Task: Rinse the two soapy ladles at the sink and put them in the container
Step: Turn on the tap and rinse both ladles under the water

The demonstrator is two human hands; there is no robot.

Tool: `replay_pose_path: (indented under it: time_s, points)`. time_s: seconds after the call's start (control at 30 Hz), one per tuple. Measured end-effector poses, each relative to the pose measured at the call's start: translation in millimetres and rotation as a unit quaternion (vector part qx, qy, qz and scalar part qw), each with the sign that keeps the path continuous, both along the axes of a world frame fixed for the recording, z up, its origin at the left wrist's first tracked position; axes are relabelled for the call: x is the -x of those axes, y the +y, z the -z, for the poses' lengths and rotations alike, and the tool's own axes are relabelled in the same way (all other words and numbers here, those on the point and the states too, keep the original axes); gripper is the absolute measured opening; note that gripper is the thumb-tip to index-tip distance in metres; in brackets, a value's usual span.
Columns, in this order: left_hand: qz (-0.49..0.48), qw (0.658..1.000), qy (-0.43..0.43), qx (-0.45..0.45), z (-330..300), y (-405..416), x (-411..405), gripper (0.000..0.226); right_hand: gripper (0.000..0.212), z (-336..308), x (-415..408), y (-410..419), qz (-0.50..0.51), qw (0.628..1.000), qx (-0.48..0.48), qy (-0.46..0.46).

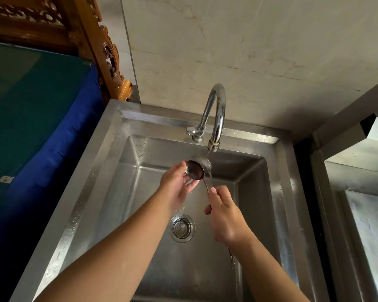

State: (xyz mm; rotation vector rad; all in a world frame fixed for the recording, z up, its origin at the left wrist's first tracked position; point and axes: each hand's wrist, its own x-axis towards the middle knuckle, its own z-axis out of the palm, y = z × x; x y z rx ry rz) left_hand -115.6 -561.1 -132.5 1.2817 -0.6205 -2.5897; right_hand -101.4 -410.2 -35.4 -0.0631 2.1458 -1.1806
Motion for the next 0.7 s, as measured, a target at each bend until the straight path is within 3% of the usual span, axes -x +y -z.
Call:
replay_pose_path:
  time_s: [0.23, 0.37, 0.57, 0.63, 0.7]
  points:
    - [-0.040, 0.988, 0.101, -0.109, -8.7, 8.4, 4.7, 0.030, 0.029, 4.4, -1.8, 1.8, -0.037, 0.994, -0.015, 0.100]
    - [0.009, 0.991, 0.105, -0.082, -22.1, 2.6, 4.2, 0.042, 0.027, 12.6, -4.7, 5.8, -0.055, 0.987, -0.039, 0.148]
    - [0.014, 0.995, 0.080, -0.053, -31.2, -0.1, 12.8, 0.020, 0.027, 27.5, -7.6, 6.5, -0.055, 0.983, -0.064, 0.162]
    - [0.024, 0.994, 0.096, -0.047, -33.5, -0.8, 12.3, 0.023, 0.026, 30.8, -5.5, 5.5, -0.052, 0.982, -0.068, 0.169]
    - [0.074, 0.991, 0.113, -0.002, -36.8, -1.3, 10.1, 0.044, 0.026, 33.4, -1.5, 5.6, -0.059, 0.978, -0.073, 0.184]
